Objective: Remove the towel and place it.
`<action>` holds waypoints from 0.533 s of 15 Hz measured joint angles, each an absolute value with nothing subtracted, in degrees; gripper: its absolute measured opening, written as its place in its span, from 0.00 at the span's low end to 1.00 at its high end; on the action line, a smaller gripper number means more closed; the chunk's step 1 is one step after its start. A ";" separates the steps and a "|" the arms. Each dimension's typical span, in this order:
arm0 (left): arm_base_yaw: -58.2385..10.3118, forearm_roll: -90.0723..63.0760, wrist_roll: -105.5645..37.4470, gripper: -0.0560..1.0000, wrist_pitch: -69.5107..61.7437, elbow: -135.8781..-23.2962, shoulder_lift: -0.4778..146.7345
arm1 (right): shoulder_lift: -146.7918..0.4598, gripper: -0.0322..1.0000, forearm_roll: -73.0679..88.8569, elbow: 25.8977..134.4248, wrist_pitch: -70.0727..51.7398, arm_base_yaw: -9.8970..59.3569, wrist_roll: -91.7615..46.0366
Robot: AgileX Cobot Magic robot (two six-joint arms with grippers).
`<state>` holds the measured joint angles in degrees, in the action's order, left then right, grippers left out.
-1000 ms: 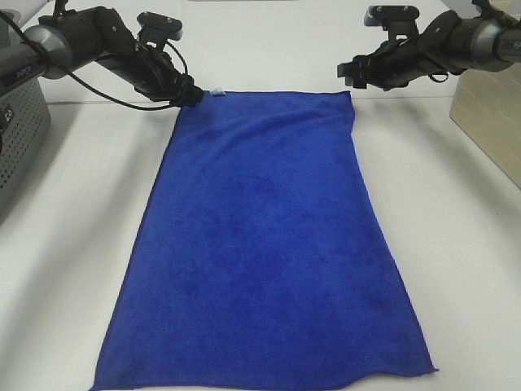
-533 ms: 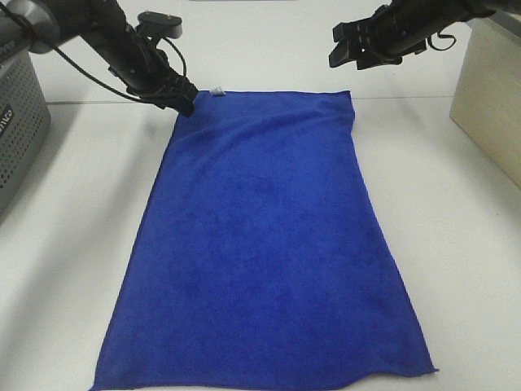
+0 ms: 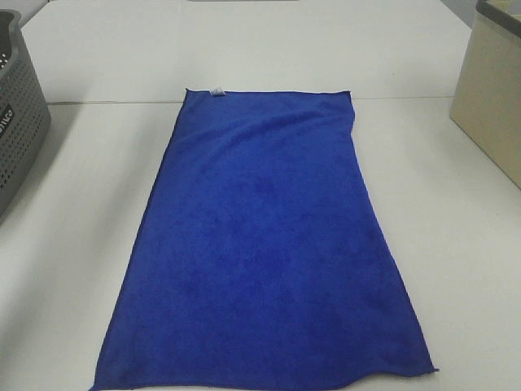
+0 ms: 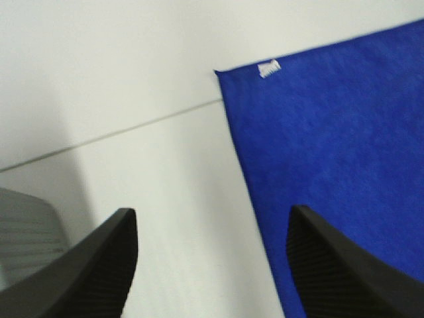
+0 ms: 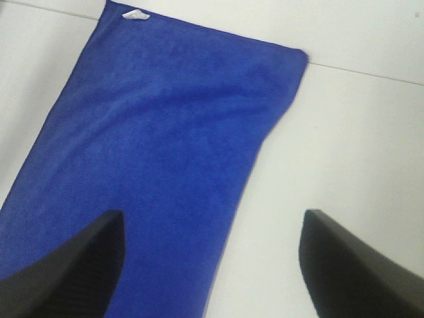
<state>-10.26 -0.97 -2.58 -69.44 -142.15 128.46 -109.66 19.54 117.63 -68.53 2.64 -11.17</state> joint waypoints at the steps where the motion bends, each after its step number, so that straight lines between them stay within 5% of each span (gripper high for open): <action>1: -8.77 0.00 -2.06 0.64 -69.50 -142.15 125.82 | -107.72 0.73 18.91 117.63 -69.33 0.11 -9.91; 5: 1.55 -0.69 -0.52 0.64 -69.50 -137.40 115.79 | -102.39 0.73 16.27 114.65 -69.67 -10.94 -9.28; 8: 3.32 -3.72 -1.09 0.64 -69.50 -128.17 108.29 | -92.59 0.73 14.21 104.05 -69.67 -11.92 -10.60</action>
<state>3.32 -3.72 -1.09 -69.50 -128.17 108.29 -92.59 14.21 104.05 -69.67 -11.92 -10.60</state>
